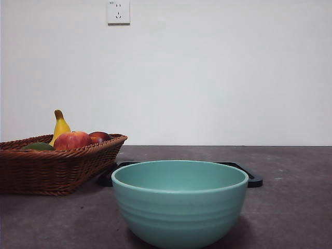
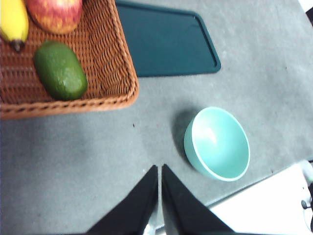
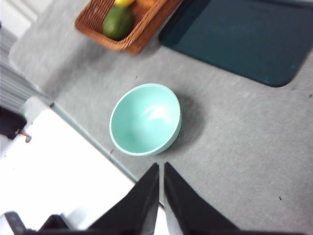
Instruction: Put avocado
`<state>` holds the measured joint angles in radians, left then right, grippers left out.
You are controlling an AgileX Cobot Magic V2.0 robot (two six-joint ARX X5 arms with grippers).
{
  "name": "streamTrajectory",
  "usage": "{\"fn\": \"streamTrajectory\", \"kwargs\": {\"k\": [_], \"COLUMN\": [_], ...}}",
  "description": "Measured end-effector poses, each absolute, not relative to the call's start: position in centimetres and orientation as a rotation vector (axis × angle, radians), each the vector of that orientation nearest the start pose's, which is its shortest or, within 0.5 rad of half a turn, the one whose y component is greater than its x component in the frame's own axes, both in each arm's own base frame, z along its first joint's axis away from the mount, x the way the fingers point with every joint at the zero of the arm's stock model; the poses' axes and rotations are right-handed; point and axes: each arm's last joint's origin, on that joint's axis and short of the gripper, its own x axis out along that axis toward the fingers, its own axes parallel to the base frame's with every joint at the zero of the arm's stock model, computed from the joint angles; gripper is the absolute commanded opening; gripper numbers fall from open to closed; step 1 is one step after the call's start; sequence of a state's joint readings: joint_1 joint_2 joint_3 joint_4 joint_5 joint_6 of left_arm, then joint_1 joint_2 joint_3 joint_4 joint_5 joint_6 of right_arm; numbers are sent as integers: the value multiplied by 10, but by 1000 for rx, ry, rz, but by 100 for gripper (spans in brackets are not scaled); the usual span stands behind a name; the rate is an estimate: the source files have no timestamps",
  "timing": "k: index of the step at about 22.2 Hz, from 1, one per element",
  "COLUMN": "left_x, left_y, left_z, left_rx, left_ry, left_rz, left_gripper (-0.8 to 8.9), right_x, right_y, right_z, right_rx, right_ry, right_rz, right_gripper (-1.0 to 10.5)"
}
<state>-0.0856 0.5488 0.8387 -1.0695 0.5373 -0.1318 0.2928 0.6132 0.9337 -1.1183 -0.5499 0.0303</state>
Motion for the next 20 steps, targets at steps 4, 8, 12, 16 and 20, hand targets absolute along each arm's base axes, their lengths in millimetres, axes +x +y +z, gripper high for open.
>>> {"fn": "streamTrajectory", "kwargs": {"k": [4,8,12,16,20], "left_x": [77,77,77,79,90], "left_y": [-21,-21,-21,-22,-22], "left_z": [304,303,304,303,303], "left_rx": [-296,-296,-296,-297,-299], "left_ry": [812,812,812,815,817], "left_rz": [-542,-542,-542,-539,-523], "left_gripper": [109,349,388,388,388], "right_x": [74,74,74,74,74], "right_y": [39,39,39,39,39], "right_z": [323,324,324,324,324], "right_rx": [125,123,123,123,123], "right_ry": [825,822,820,819,819], "right_rz": [797,799,799,799,799], "right_gripper": [17,226,391,392,392]}}
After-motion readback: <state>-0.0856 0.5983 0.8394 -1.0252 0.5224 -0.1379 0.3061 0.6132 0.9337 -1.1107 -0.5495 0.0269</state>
